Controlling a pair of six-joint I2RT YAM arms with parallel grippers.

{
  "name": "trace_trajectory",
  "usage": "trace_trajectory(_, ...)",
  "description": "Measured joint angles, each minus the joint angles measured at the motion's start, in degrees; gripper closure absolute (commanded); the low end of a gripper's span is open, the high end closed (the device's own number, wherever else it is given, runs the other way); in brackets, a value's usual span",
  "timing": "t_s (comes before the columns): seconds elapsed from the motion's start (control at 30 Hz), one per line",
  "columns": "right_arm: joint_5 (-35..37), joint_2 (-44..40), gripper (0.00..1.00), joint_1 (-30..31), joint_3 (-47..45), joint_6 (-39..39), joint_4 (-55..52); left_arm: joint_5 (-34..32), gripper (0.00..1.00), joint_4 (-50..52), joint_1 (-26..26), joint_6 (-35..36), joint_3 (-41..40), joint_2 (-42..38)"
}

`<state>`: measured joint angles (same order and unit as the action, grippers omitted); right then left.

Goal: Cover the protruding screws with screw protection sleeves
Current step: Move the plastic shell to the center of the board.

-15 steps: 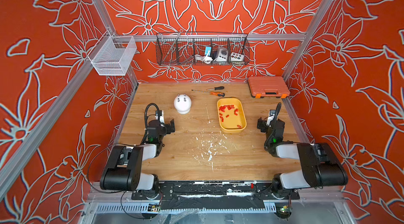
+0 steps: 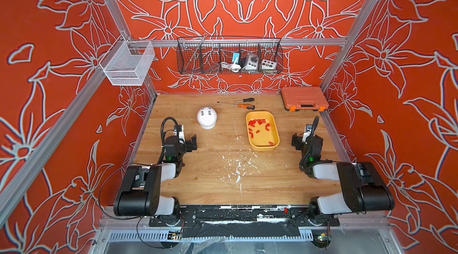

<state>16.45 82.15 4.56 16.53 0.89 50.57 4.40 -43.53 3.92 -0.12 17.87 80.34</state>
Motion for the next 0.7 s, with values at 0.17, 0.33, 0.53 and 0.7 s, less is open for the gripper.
trace_trajectory(0.17,0.0,-0.1,0.02,0.0,0.0,0.0,-1.5,0.0,0.0,0.2,0.0,0.0,0.0,0.0)
trace_trajectory(0.33,0.0,-0.1,0.02,0.0,0.0,0.0,-1.9,-0.4,0.0,0.5,-0.2,0.0,0.0,0.0)
trace_trajectory(0.53,3.1,-7.2,0.02,4.1,0.1,-2.2,-6.8,-9.2,0.0,14.6,-3.6,-2.9,3.6,-9.0)
trace_trajectory(0.7,9.1,-33.3,0.02,8.6,7.6,16.6,-25.7,-11.1,0.0,17.7,-5.6,-13.7,5.3,-30.2)
